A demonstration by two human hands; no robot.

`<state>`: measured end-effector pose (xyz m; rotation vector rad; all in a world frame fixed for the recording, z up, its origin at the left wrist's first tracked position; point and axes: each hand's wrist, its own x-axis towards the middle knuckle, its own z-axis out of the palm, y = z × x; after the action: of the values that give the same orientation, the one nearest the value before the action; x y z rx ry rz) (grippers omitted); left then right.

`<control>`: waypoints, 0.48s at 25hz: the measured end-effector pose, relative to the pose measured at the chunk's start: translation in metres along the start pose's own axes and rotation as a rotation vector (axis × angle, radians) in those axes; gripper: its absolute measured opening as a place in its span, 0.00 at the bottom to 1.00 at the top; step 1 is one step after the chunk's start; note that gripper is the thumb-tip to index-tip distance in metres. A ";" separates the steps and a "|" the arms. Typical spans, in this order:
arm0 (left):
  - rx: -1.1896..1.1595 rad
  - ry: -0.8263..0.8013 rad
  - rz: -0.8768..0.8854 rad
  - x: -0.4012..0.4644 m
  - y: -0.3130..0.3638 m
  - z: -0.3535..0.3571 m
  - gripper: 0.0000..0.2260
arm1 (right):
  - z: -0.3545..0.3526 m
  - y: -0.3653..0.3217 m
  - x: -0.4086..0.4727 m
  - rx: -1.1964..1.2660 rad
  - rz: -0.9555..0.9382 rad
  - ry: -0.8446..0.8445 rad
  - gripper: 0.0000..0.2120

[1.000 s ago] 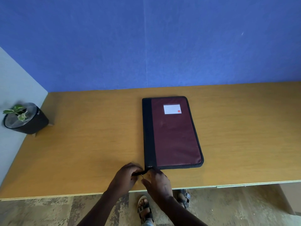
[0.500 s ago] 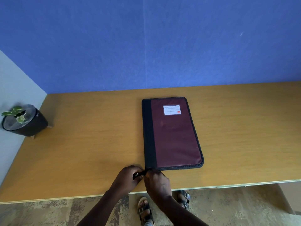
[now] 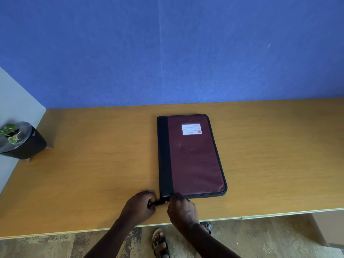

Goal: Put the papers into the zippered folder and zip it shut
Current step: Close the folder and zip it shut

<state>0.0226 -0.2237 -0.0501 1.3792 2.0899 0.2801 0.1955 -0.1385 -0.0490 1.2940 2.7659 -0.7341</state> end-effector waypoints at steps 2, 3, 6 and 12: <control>0.021 -0.022 -0.032 0.003 0.003 -0.001 0.05 | -0.001 0.008 0.000 -0.012 0.012 0.009 0.08; 0.026 -0.036 -0.056 0.005 0.005 -0.003 0.05 | -0.002 0.011 0.001 -0.017 0.019 0.015 0.08; 0.044 -0.098 -0.111 0.014 0.010 -0.009 0.07 | -0.007 0.026 0.000 -0.050 0.032 0.036 0.09; 0.081 -0.158 -0.179 0.027 0.016 -0.014 0.06 | -0.031 0.063 -0.009 -0.130 0.091 0.068 0.05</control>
<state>0.0194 -0.1909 -0.0416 1.2083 2.0943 0.0121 0.2533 -0.0975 -0.0455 1.4330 2.7320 -0.5053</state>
